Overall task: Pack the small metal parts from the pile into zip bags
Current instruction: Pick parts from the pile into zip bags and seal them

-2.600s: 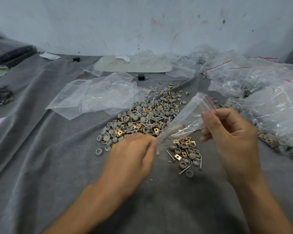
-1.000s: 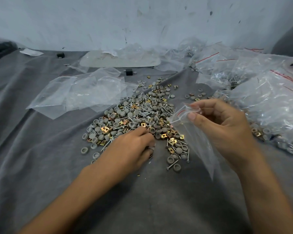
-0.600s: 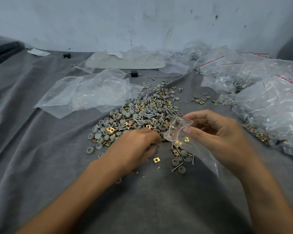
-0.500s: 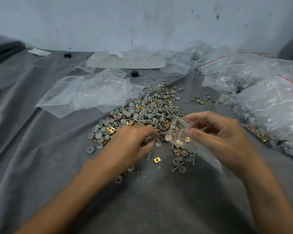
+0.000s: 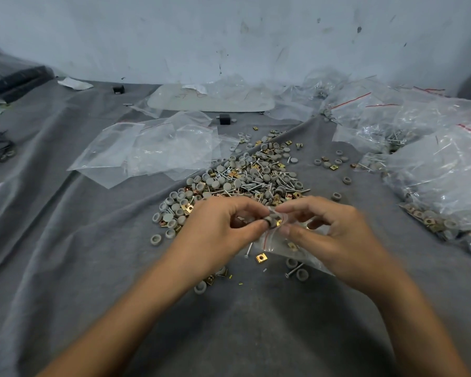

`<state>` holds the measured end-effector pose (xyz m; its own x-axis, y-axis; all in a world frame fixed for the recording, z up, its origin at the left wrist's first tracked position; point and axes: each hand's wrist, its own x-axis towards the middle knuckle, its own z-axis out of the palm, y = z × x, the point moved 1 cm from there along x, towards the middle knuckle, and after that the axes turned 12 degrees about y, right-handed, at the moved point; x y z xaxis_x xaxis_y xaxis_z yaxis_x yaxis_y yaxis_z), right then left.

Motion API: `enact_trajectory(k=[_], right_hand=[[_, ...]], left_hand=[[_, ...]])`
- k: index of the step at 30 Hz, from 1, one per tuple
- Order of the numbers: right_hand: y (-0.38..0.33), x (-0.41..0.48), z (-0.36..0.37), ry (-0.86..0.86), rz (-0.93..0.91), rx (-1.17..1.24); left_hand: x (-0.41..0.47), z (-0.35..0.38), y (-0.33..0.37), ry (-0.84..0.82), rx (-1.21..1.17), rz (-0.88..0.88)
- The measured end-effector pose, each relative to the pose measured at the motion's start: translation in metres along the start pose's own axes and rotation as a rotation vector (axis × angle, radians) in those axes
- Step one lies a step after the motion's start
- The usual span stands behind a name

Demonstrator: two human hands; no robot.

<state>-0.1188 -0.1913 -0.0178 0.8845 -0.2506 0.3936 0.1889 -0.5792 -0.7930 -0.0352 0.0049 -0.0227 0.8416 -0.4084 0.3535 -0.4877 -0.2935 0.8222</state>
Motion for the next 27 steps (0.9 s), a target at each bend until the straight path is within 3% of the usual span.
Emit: enact_trajectory(k=[3,12,17,27], right_hand=[[0.0,0.0,0.0,-0.001,0.004,0.008],[-0.001,0.0,0.0,0.015,0.011,0.001],[0.001,0.0,-0.001,0.013,0.008,0.012],[-0.001,0.0,-0.001,0.011,0.008,0.012]], left_hand=[[0.0,-0.001,0.002,0.012,0.027,-0.014],[0.002,-0.009,0.008,0.006,-0.234,-0.139],[0.0,-0.003,0.011,-0.075,-0.257,-0.143],[0.0,-0.004,0.011,-0.072,-0.267,-0.145]])
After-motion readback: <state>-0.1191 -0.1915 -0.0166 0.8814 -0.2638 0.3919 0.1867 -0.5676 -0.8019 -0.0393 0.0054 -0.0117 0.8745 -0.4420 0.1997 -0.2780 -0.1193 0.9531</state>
